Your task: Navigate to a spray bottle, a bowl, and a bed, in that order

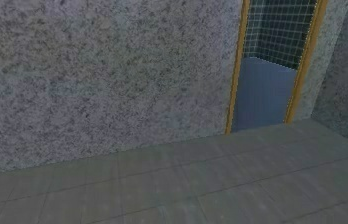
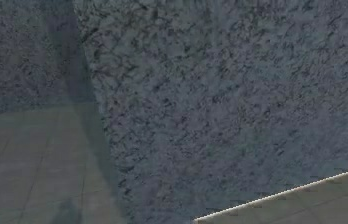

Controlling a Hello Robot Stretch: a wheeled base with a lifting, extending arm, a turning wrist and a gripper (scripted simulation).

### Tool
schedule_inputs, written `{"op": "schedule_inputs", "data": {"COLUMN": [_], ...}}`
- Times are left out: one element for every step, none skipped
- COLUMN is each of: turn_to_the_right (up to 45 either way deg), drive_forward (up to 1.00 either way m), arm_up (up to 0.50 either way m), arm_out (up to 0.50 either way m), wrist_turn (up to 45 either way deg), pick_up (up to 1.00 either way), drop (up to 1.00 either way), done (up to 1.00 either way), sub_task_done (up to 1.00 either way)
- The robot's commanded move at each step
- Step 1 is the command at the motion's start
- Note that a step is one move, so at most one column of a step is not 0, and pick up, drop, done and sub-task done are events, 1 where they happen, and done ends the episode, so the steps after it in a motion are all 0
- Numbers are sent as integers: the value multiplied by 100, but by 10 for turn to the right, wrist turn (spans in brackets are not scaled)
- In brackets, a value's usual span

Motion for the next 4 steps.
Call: {"op": "schedule_inputs", "data": {"turn_to_the_right": [0,240,0,30], "drive_forward": [20,0,15,0], "arm_up": [0,0,0,0], "arm_out": [0,0,0,0], "wrist_turn": [0,0,0,0], "pick_up": [0,0,0,0], "drop": [0,0,0,0], "done": [0,0,0,0], "sub_task_done": [0,0,0,0]}}
